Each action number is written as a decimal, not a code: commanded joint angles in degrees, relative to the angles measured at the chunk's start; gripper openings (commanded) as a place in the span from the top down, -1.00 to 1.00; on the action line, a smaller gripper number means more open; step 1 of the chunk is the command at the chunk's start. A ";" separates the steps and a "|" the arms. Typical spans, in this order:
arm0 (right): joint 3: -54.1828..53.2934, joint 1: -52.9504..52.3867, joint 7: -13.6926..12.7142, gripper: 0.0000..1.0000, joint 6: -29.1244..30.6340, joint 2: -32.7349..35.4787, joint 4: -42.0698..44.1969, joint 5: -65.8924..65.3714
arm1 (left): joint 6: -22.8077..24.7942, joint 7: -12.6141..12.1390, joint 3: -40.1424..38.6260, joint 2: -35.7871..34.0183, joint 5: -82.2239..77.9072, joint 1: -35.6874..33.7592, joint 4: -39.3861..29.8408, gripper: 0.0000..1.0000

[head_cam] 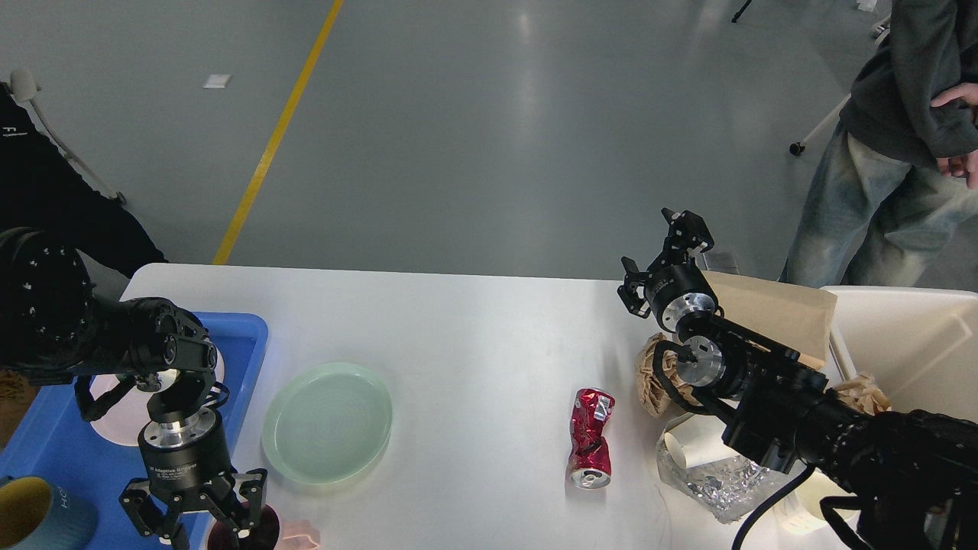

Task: Tidy desktop
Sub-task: 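Lower the left gripper onto the pink mug near the table edge, then grasp the pink mug and set it inside the blue tray, then lift the left gripper away and move toward the green saucer, then lower the left gripper to the edge of the green saucer and grip it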

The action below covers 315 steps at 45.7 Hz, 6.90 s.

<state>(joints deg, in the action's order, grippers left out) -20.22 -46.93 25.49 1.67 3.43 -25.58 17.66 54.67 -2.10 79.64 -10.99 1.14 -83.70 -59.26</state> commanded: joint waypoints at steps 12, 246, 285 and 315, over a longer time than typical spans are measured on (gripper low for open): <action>0.00 0.00 0.00 -1.00 0.00 0.00 0.00 0.01 | 0.33 -0.18 -0.01 -0.61 0.18 -0.23 -0.07 0.61; 0.00 0.00 0.00 -1.00 0.00 0.00 0.00 0.01 | -13.00 -2.20 -19.87 -11.08 0.35 2.84 27.27 -0.80; 0.00 0.00 0.00 -1.00 0.00 0.00 0.00 0.01 | -9.49 -10.90 -18.55 -2.72 0.00 6.71 27.18 -0.84; 0.00 0.00 0.00 -1.00 0.00 0.00 0.00 0.01 | -13.53 -10.46 -22.42 -2.81 0.18 11.72 27.27 -0.84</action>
<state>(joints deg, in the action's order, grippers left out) -20.21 -46.93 25.49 1.67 3.43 -25.57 17.67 42.44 -12.70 58.26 -13.77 1.32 -72.33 -31.98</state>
